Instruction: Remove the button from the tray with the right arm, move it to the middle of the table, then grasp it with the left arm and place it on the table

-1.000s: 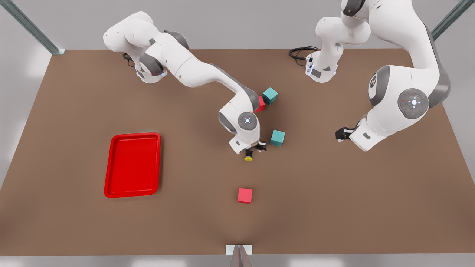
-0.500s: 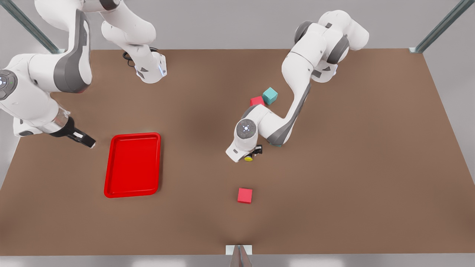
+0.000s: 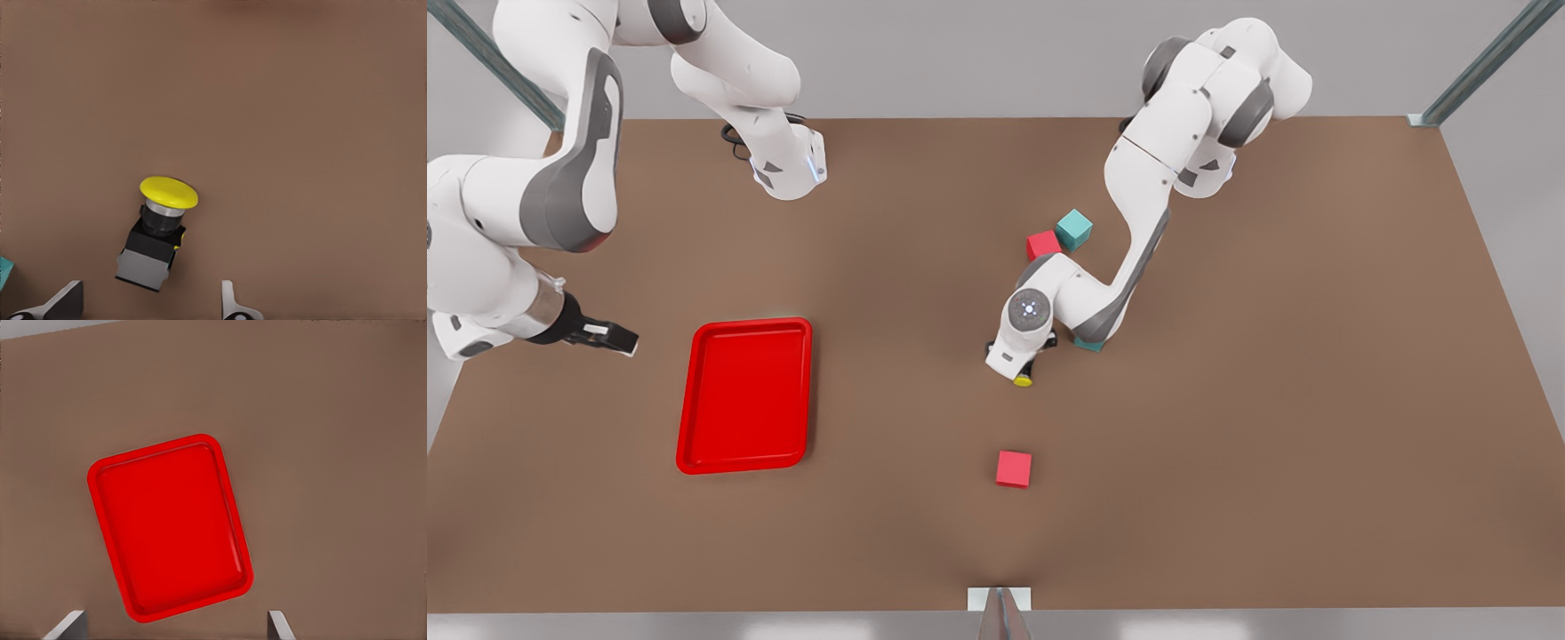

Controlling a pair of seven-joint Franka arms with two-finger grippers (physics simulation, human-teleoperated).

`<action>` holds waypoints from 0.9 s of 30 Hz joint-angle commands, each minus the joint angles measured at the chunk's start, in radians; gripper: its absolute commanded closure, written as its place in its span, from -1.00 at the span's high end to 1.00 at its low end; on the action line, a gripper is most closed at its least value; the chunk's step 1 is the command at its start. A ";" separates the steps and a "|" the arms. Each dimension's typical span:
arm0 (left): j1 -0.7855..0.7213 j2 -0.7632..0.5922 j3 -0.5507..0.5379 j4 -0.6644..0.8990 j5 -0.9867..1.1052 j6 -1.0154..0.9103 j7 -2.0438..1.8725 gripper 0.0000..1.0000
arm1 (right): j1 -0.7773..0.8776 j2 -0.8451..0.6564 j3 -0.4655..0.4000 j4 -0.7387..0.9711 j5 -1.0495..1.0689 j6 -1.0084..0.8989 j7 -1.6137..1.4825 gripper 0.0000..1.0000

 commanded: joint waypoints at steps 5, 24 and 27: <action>0.008 0.015 -0.001 0.004 0.035 0.054 0.247 1.00 | -0.009 -0.002 -0.002 0.001 -0.004 -0.007 -0.229 1.00; 0.019 0.073 -0.006 0.026 0.029 0.089 0.421 0.70 | -0.007 0.022 -0.002 -0.002 0.000 -0.039 -0.226 1.00; 0.019 0.073 -0.004 0.026 0.027 0.089 0.417 0.48 | -0.009 0.021 -0.002 -0.002 -0.003 -0.039 -0.226 1.00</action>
